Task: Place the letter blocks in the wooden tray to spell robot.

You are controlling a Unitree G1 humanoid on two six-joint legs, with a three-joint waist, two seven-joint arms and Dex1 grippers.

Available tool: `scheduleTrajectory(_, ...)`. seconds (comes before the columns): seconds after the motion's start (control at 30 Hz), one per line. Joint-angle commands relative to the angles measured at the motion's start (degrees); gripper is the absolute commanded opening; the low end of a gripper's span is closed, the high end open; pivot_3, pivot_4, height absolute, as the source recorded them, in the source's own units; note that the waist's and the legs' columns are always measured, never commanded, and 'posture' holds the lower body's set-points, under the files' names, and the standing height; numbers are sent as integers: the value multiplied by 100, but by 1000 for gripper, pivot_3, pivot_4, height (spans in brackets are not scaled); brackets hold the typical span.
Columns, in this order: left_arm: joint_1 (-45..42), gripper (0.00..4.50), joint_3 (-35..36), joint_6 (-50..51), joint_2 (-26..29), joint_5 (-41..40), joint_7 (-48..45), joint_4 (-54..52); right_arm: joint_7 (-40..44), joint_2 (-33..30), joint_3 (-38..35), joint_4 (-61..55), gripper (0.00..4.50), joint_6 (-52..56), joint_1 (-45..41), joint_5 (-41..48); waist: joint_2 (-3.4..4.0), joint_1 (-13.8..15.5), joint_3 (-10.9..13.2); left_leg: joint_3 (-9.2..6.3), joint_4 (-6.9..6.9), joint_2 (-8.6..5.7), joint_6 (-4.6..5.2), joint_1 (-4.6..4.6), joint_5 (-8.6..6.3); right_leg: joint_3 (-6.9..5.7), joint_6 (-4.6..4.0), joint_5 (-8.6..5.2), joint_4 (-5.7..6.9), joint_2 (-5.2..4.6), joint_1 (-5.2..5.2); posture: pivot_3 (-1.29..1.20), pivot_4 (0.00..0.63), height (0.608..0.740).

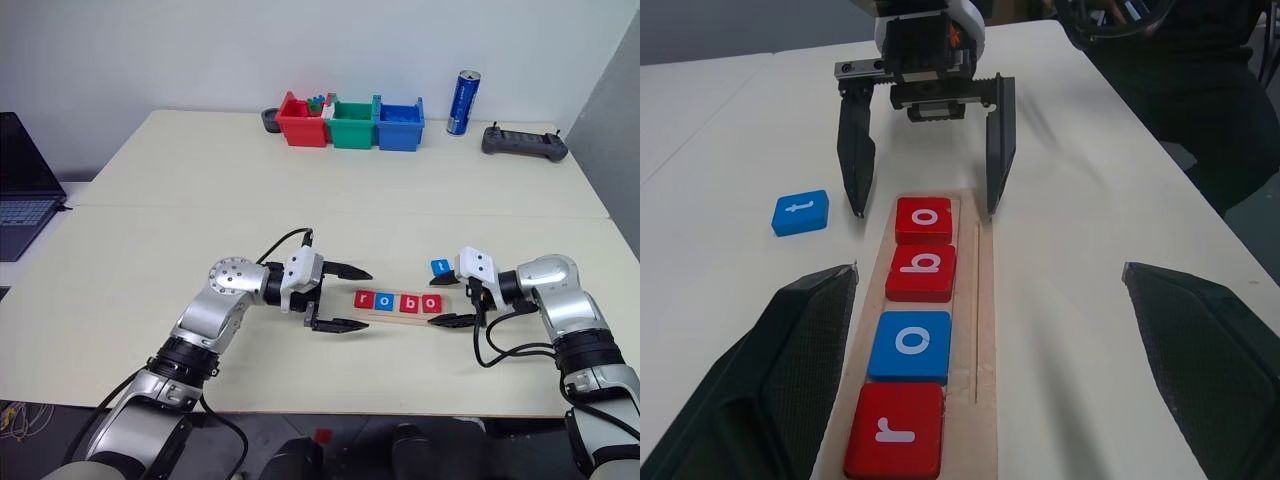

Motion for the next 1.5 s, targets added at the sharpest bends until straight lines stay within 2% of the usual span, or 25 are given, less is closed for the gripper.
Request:
scheduleTrajectory(0.03, -117, 4500, 114, -97, -5, -32, 33, -74, 29, -69, -218, -226, 4469, 160, -144, 194, 0, 0, 0, 0, 0, 0, 0, 0, 0, 0, 0, 0, 0, 0, 0, 0, 150, 740)
scheduleTrajectory(0.23, -154, 4500, 100, -110, -35, -27, 26, -20, -149, -22, -340, -387, 4469, 260, -86, 290, 0, 1, 0, -1, 0, 0, 0, -1, 0, -1, 0, 0, 0, 0, 0, 0, 150, 740)
scheduleTrajectory(0.33, -186, 4500, 98, -124, -51, -22, 21, 18, -223, 0, -388, -328, 3887, 225, -120, 311, 0, 1, 0, -1, 0, 0, 0, -1, 0, -1, 0, 0, 0, 0, 0, 0, 150, 740)
scheduleTrajectory(0.67, -210, 4500, 87, -133, -36, -19, -21, 47, -573, 151, -341, 439, 274, -455, -306, 78, 0, -1, 0, 1, 0, 0, 0, -1, 0, 0, 0, 0, 0, 0, -1, 0, 150, 740)
scheduleTrajectory(0.7, -212, 4500, 88, -129, -32, -19, -23, 45, -591, 158, -328, 458, 29, -480, -313, 54, 0, -1, 0, 0, 0, 0, 0, -1, 0, 0, 0, 0, 0, 0, -1, 0, 150, 740)
scheduleTrajectory(1.5, -257, 4500, 93, -97, 3, -35, -85, 60, -345, 80, -215, 240, 29, -609, 42, -73, 1, -3, -1, 0, 0, 0, 0, 0, 0, 0, 0, 0, 1, 0, 0, 0, 150, 740)
